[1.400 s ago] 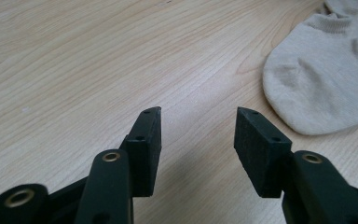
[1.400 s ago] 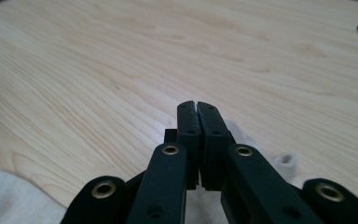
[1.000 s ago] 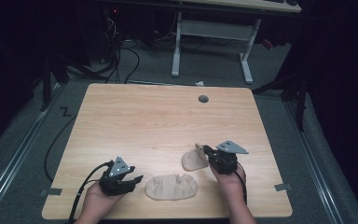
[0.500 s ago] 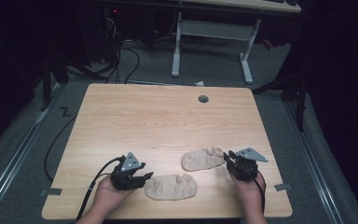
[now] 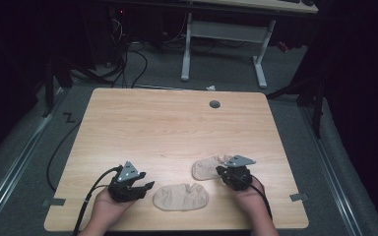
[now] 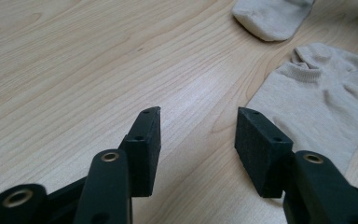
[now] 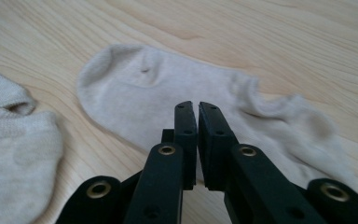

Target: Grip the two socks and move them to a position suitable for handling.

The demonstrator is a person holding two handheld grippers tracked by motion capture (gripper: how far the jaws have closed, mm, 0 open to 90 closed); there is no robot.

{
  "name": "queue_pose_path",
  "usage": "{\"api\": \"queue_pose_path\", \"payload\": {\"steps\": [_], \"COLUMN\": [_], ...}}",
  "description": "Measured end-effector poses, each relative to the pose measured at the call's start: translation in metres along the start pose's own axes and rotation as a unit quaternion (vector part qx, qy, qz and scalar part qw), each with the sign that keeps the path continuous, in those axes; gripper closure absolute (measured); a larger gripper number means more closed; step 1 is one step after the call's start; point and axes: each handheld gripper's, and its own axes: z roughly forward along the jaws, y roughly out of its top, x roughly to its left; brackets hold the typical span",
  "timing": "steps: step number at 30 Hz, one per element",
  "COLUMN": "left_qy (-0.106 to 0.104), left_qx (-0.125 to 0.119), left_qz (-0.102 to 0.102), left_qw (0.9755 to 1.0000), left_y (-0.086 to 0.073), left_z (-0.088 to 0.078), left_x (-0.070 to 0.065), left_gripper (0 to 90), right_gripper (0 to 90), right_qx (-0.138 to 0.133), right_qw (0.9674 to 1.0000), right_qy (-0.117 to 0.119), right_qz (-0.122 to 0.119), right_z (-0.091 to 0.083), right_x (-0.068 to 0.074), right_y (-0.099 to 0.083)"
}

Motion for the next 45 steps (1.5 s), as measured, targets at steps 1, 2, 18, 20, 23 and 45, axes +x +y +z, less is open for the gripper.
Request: {"api": "queue_pose_path", "payload": {"steps": [1, 2, 18, 20, 23, 45], "left_qy": [0.001, 0.001, 0.029, 0.033, 0.035, 0.024], "left_qx": [0.0, 0.0, 0.003, 0.001, 0.002, 0.005], "left_qz": [0.0, 0.0, -0.017, -0.023, -0.025, -0.011], "left_qw": [1.0, 1.0, 0.9994, 0.9992, 0.9991, 0.9996], "left_y": [0.0, 0.0, -0.018, -0.021, -0.023, -0.009], "left_z": [0.0, 0.0, -0.018, -0.022, -0.024, -0.002], "left_x": [0.0, 0.0, 0.007, 0.009, 0.011, 0.006], "left_gripper": [51.1, 51.1, 51.1, 51.1, 51.1, 51.4], "right_gripper": [87.3, 87.3, 89.6, 89.4, 84.5, 87.6], "right_qx": [0.007, 0.007, 0.013, 0.01, 0.008, 0.015], "right_qw": [1.0, 1.0, 0.9983, 0.9964, 0.9955, 0.9989], "right_qy": [-0.006, -0.006, 0.03, 0.049, 0.061, -0.001], "right_qz": [0.0, 0.0, -0.05, -0.069, -0.073, -0.044], "right_z": [0.003, 0.003, 0.048, 0.057, 0.063, 0.039], "right_x": [0.003, 0.003, 0.047, 0.059, 0.067, 0.024], "right_y": [0.001, 0.001, 0.029, 0.039, 0.045, 0.021]}}
